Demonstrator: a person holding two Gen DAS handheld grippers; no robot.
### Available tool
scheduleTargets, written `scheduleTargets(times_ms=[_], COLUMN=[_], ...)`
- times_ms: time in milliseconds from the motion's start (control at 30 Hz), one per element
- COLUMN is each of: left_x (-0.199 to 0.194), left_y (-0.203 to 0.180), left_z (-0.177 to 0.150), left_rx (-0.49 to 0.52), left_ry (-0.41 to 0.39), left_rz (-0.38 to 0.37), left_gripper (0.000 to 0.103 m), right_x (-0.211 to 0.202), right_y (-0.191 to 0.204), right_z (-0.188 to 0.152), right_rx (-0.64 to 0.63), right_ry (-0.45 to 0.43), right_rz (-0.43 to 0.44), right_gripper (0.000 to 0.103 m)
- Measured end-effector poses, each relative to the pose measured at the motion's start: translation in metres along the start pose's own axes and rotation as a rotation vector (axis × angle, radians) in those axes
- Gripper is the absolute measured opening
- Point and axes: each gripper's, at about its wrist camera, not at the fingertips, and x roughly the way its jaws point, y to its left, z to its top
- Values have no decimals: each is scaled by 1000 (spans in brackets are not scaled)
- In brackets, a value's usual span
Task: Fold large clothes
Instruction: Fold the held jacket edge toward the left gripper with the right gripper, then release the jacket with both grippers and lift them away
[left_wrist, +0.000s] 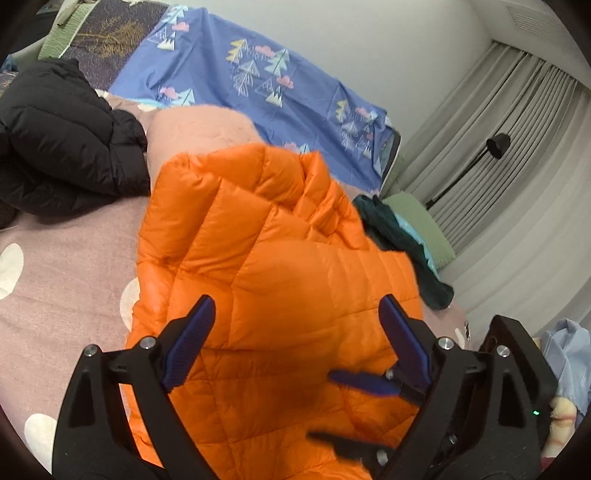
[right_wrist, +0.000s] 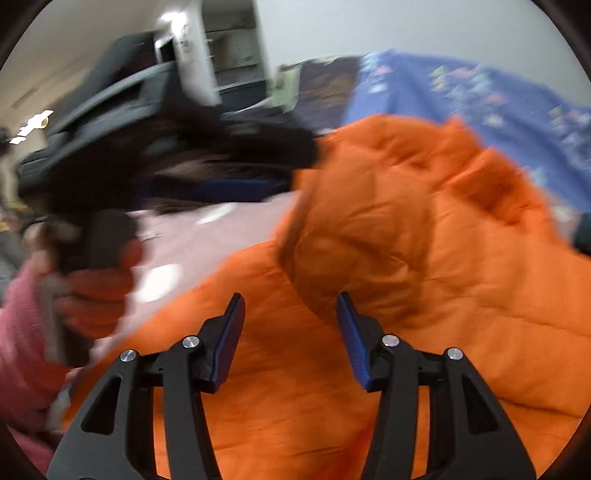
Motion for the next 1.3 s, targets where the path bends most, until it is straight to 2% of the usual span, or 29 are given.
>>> scheduleTargets(times_ms=[100,133,200,267,300,333,367,433,500,567,600,667,700,767,800,867,933,1000,1100,1200,1300], left_x=[18,29,42,57,61,64,64,47,23,6,5,22,36,61,74,81,78,67,39,8,6], left_y=[5,7,10,14,13,12,8,-16,-41,-53,-53,-37,-23,4,15,20,17,12,1,-15,-48], left_z=[-6,-9,-13,-18,-20,-20,-19,-9,7,23,31,38,38,29,20,10,5,9,17,25,24], left_rx=[24,44,60,62,59,59,68,152,263,362,398,425,410,374,375,390,401,408,387,333,342], left_ry=[56,81,105,129,139,148,142,56,-61,-157,-173,-132,-82,14,45,51,26,3,-79,-188,-253], left_rz=[51,104,166,182,162,153,142,142,173,250,299,411,464,506,543,581,595,602,576,568,532], left_gripper=[91,90,87,68,35,16,14,13,13,13,13,14,15,19,25,31,36,42,44,44,43], right_x=[-7,-13,-26,-40,-46,-51,-55,-66,-79,-83,-82,-71,-55,-33,-26,-28,-35,-51,-73,-73,-51], right_y=[-15,-21,-30,-41,-50,-57,-64,-82,-105,-129,-138,-162,-176,-191,-191,-181,-172,-165,-166,-180,-197], right_z=[-9,-13,-20,-27,-31,-34,-36,-37,-32,-27,-27,-26,-28,-36,-38,-35,-30,-23,-8,-1,2], right_rx=[50,63,72,80,92,108,124,165,241,324,352,416,445,483,478,420,376,346,318,369,458], right_ry=[10,9,3,-9,-13,-18,-25,-54,-100,-114,-116,-90,-34,40,51,60,70,24,-69,-95,-74], right_rz=[-59,-80,-113,-161,-195,-227,-251,-289,-358,-443,-465,-522,-545,-547,-559,-586,-597,-593,-619,-632,-595], right_gripper=[52,52,52,52,52,52,52,52,52,56,58,59,59,59,59,59,59,59,62,64,64])
